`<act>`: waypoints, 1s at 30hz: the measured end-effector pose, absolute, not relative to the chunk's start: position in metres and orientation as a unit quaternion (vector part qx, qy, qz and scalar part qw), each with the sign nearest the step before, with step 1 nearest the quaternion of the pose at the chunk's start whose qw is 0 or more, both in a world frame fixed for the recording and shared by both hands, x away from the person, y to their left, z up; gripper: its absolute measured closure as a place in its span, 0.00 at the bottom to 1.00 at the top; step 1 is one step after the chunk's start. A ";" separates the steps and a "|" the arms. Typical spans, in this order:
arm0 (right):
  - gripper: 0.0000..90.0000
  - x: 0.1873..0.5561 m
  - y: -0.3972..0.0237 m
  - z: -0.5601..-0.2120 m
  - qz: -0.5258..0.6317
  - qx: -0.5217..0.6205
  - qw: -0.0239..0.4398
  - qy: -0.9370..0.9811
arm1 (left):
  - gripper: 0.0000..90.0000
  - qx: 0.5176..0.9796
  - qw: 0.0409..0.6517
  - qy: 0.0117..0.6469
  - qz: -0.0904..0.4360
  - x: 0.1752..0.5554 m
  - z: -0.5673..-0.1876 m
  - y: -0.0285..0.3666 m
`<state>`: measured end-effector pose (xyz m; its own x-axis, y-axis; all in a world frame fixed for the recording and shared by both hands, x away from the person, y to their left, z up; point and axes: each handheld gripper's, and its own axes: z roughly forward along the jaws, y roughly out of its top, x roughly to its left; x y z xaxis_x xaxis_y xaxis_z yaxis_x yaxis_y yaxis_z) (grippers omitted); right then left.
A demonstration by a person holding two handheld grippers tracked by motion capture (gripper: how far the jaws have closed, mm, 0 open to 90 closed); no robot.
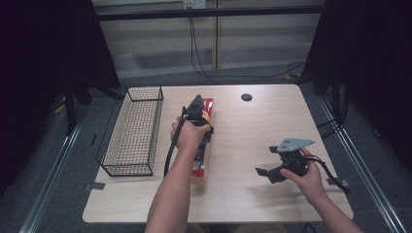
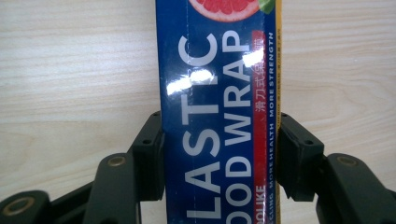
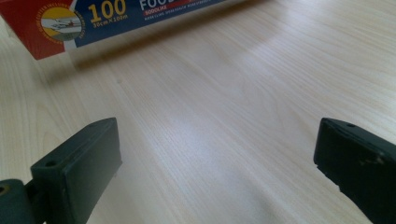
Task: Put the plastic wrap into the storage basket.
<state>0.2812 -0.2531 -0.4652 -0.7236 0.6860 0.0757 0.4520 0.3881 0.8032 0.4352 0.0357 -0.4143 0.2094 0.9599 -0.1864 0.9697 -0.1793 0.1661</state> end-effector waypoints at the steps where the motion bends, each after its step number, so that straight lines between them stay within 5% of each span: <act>1: 0.00 0.281 -0.253 -0.465 0.432 0.347 0.136 0.822 | 0.49 0.771 0.123 0.625 -0.019 0.435 -0.412 0.036; 30: 0.00 0.282 -0.254 -0.464 0.435 0.345 0.136 0.821 | 0.49 0.783 0.123 0.609 -0.035 0.427 -0.370 0.056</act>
